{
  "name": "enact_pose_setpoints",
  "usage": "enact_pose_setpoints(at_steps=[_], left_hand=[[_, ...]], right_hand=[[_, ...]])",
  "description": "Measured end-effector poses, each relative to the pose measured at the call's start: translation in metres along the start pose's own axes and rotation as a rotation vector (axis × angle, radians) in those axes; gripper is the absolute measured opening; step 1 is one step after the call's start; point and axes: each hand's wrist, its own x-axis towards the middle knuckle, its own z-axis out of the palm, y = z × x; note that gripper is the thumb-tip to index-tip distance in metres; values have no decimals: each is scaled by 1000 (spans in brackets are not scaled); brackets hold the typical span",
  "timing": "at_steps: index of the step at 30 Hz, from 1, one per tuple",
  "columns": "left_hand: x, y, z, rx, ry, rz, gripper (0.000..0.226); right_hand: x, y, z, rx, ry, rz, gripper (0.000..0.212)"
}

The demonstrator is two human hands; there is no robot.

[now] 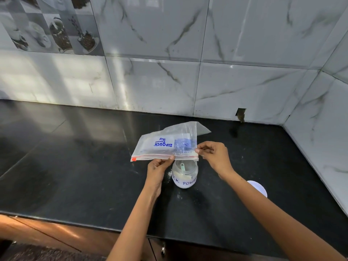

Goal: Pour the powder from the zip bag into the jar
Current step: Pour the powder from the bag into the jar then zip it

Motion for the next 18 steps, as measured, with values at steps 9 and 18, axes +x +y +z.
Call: enact_pose_setpoints(at_steps=[9,18], left_hand=[[1,-6,7,32,197,-100,14],[1,-4,6,-20,31,-24,25]], right_hand=[[-14,16,7,3,34,-84,8],[-11,13,3,26,12,-37,16]])
